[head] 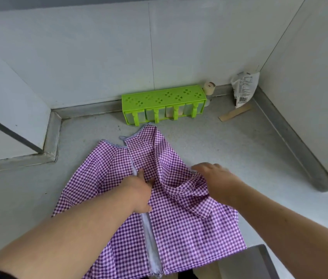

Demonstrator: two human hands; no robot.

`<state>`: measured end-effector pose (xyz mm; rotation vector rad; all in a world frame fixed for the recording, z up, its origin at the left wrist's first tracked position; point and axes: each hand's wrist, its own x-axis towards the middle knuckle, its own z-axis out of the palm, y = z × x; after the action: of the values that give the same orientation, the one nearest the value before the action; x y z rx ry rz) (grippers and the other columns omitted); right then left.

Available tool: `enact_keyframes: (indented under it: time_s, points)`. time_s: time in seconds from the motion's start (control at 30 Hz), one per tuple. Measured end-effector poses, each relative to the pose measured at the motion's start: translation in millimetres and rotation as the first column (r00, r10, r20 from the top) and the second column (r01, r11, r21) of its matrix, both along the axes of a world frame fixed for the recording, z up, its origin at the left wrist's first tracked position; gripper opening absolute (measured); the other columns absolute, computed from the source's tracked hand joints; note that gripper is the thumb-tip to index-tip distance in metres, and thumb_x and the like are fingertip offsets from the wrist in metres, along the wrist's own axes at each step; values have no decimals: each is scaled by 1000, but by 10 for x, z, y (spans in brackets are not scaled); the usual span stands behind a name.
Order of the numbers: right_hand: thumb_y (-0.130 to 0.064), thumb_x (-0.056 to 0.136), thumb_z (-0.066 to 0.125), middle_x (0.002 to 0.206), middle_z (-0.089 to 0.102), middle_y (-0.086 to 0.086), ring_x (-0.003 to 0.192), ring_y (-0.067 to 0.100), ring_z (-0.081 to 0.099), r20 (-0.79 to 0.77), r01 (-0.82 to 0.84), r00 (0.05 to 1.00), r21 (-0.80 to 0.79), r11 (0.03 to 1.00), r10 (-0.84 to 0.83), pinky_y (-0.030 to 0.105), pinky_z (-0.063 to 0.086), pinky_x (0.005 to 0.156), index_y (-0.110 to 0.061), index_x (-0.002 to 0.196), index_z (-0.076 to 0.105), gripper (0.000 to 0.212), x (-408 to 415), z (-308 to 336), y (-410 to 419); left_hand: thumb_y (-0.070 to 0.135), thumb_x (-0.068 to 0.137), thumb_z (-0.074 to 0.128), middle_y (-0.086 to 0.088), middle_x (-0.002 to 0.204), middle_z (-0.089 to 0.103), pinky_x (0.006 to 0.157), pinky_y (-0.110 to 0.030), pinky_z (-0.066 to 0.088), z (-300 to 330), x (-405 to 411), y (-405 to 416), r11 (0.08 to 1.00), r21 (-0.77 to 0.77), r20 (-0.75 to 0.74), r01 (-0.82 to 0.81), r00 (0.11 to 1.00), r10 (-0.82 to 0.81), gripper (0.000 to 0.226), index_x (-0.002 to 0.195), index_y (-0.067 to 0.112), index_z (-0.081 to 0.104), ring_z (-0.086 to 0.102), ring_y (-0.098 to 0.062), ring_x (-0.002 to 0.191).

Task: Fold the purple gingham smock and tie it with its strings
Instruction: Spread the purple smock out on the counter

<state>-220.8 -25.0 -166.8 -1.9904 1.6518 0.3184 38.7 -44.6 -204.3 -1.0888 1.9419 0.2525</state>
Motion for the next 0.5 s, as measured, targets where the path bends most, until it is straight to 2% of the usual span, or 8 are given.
enact_keyframes:
  time_s: [0.07,0.13,0.23,0.33,0.4,0.47,0.5]
  points:
    - [-6,95,58,166,33,-9,151,23,31,-198,39,979,-90,995,-56,48,25,124,-42,162,20,84,-197,-132,-9,71,94,54,-24,172,-12,108,-47,51,10,-3,11,1000,3,3,-14,1000,14,101,168,27,2,39,-42,148]
    - [-30,99,63,160,42,-9,147,25,36,-235,67,969,-27,997,-72,48,27,120,-45,160,20,77,-291,-231,15,70,94,55,-23,172,-13,108,-46,51,31,-8,15,1000,6,6,-18,1000,18,101,168,27,1,39,-42,148]
    - [-52,99,56,143,58,-8,134,24,47,-207,66,977,103,993,-43,46,33,114,-40,149,45,52,-287,-288,36,71,95,54,-24,171,-13,106,-46,52,44,-23,8,1000,10,9,-9,1000,9,101,168,26,1,40,-42,147]
    - [-49,100,54,120,62,-7,117,20,55,-91,40,995,39,998,-36,39,45,103,-34,131,60,35,-239,-289,103,71,94,54,-24,172,-10,105,-46,54,10,-24,-3,1000,19,42,-1,999,0,96,168,24,14,45,-40,144]
    - [-44,102,52,102,64,-11,100,16,61,32,81,996,20,996,-82,31,49,87,-28,112,65,23,-224,-221,87,71,94,55,-23,172,-6,107,-46,52,15,-18,-4,1000,11,33,-17,999,17,93,166,22,24,48,-39,142]
    - [-43,104,51,85,65,-7,81,18,65,165,244,958,-33,969,-236,34,53,72,-24,91,61,25,-205,-73,-41,68,93,59,-20,174,0,113,-47,48,45,-17,-2,999,-8,-20,-31,999,30,97,167,20,18,43,-37,147]
    - [-41,104,53,82,66,-2,77,20,64,267,361,902,-36,932,-340,35,53,69,-23,87,60,26,-201,41,-121,67,93,59,-19,174,2,115,-47,45,63,-16,7,1000,-15,-36,-27,999,26,100,168,20,12,36,-37,151]
